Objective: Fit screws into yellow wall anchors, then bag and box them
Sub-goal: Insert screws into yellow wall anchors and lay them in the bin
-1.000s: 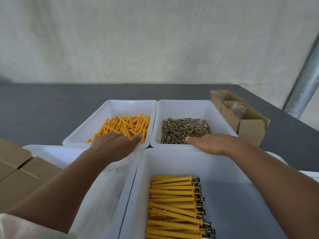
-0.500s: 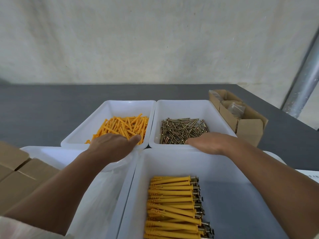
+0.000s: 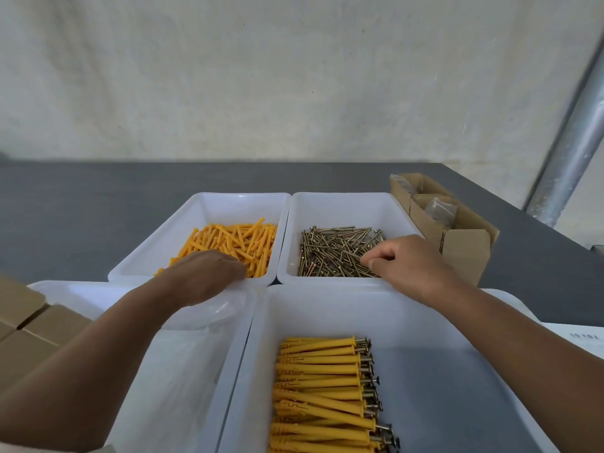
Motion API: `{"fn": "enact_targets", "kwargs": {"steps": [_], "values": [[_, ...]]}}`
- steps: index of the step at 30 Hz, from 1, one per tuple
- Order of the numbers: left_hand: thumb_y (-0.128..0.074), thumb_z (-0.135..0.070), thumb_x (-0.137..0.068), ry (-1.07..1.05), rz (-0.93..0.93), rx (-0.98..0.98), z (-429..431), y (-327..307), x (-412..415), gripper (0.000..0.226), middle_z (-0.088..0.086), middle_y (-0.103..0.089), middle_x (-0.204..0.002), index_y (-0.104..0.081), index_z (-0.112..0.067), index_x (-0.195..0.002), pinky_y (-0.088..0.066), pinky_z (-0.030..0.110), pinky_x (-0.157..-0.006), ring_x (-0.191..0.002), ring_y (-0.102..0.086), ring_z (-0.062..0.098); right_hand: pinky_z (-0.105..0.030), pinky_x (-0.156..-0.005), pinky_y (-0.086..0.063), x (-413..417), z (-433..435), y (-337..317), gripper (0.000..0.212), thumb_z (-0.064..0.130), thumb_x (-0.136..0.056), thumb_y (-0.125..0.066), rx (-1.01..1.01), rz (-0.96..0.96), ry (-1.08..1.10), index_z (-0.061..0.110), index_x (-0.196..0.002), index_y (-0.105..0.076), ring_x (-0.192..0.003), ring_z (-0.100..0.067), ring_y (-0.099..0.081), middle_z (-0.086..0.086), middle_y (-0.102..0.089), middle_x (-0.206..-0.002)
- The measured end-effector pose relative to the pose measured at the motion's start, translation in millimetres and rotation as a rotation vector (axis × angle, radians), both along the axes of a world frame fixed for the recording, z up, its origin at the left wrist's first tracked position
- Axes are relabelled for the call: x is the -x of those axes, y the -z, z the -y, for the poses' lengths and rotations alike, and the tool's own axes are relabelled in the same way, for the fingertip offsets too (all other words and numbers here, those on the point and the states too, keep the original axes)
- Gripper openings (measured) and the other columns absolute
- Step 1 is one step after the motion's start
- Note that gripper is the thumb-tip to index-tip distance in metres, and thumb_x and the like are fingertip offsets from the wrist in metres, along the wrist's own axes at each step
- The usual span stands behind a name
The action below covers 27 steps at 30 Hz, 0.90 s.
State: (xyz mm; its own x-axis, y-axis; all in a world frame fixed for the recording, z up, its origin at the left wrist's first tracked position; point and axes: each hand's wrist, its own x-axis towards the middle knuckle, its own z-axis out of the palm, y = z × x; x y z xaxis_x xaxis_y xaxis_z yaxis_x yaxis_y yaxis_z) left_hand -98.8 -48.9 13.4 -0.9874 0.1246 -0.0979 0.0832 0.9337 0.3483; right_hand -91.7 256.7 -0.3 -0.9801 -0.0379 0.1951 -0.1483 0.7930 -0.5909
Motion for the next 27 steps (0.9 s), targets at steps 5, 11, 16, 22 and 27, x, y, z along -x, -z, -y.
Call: {"fn": "enact_targets", "kwargs": {"steps": [5, 11, 16, 22, 27], "values": [[-0.061, -0.018, -0.089, -0.107, -0.005, -0.236, -4, -3, -2, 0.012, -0.007, -0.065, -0.092, -0.072, -0.023, -0.087, -0.045, 0.028, -0.076, -0.091, -0.057, 0.016, -0.010, -0.068, -0.039, 1, -4, 1, 0.024, 0.015, -0.094, -0.062, 0.062, -0.006, -0.039, 0.037, -0.095, -0.071, -0.090, -0.001, -0.060, 0.019, -0.065, -0.093], [-0.068, -0.027, -0.089, -0.095, -0.342, -0.513, -15, -10, -11, 0.007, -0.009, -0.069, -0.078, -0.070, -0.031, -0.084, -0.044, 0.023, -0.064, -0.072, -0.060, 0.008, -0.033, -0.088, -0.050, 3, -6, -3, 0.033, 0.010, -0.094, -0.061, 0.145, 0.015, -0.019, 0.029, -0.121, -0.064, -0.094, -0.013, -0.064, 0.009, -0.067, -0.091], [-0.059, -0.013, -0.095, -0.133, -0.141, -1.234, -28, -26, -16, 0.007, 0.002, -0.073, -0.082, -0.066, -0.015, -0.093, -0.058, 0.033, -0.068, -0.085, -0.073, 0.021, -0.033, -0.079, -0.055, -1, 0, -14, 0.032, 0.015, -0.099, -0.051, 0.199, 0.012, -0.015, 0.034, -0.123, -0.062, -0.085, -0.008, -0.066, 0.009, -0.067, -0.087], [-0.051, -0.009, -0.099, -0.258, 0.053, -1.576, -35, -26, -19, 0.009, 0.010, -0.074, -0.082, -0.058, -0.003, -0.099, -0.059, 0.030, -0.057, -0.078, -0.075, 0.023, -0.022, -0.066, -0.044, -19, 18, -27, 0.024, 0.023, -0.095, -0.060, 0.183, -0.028, -0.210, 0.045, -0.086, -0.063, -0.070, 0.005, -0.058, 0.016, -0.064, -0.076], [-0.047, -0.004, -0.100, -0.359, 0.101, -1.736, -37, -25, -19, 0.013, 0.016, -0.074, -0.081, -0.056, 0.003, -0.106, -0.058, 0.033, -0.052, -0.075, -0.075, 0.027, -0.030, -0.083, -0.054, -27, 27, -32, 0.014, 0.026, -0.088, -0.069, 0.193, 0.025, -0.323, 0.040, -0.089, -0.071, -0.082, 0.000, -0.065, 0.020, -0.070, -0.078]]}}
